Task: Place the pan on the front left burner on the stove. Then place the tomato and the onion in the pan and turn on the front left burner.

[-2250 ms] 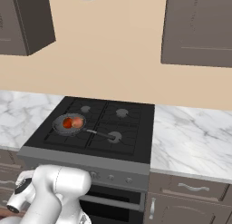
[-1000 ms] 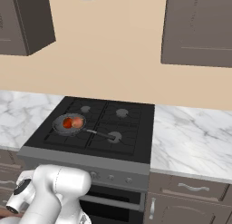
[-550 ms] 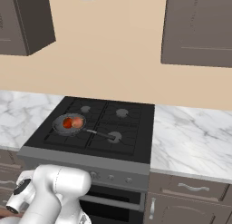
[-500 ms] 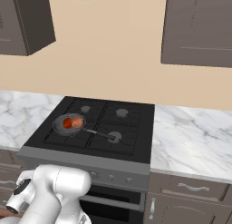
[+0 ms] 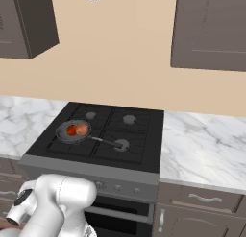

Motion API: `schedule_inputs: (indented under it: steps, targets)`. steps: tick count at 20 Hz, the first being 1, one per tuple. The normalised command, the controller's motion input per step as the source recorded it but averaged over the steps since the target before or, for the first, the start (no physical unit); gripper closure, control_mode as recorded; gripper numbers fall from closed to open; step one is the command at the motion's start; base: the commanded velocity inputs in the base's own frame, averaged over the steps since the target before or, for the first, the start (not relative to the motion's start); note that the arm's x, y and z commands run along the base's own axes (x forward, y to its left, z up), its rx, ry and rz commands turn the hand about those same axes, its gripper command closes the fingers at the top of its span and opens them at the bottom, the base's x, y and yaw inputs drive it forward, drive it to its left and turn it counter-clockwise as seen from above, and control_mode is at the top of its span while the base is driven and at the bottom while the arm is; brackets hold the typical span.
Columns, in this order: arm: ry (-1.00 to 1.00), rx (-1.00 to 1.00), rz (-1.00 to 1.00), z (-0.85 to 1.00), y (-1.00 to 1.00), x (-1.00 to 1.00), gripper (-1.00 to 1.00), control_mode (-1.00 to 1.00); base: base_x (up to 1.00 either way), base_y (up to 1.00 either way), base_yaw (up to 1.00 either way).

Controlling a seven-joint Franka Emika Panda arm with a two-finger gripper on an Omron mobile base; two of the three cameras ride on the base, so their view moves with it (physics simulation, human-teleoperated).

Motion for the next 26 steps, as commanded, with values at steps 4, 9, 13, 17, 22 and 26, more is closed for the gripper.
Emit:
schedule_inputs:
  steps: [4,9,13,17,22,26]
  targets:
    - [0.0,-0.21,0.0,-0.02,0.0,0.0,1.0,-1.0,0.0,0.0,0.0]
    - [0.0,-0.21,0.0,-0.01,-0.03,0.0,1.0,-1.0,0.0,0.0,0.0]
    - [0.0,-0.2,0.0,-0.02,-0.08,0.0,1.0,-1.0,0.0,0.0,0.0]
    - [0.0,-0.2,0.0,-0.03,-0.09,0.0,1.0,-1.0,0.0,0.0,0.0]
    - [0.0,-0.18,0.0,-0.01,-0.09,0.0,1.0,-1.0,0.0,0.0,0.0]
    - [0.0,-0.15,0.0,-0.01,-0.03,0.0,1.0,-1.0,0.0,0.0,0.0]
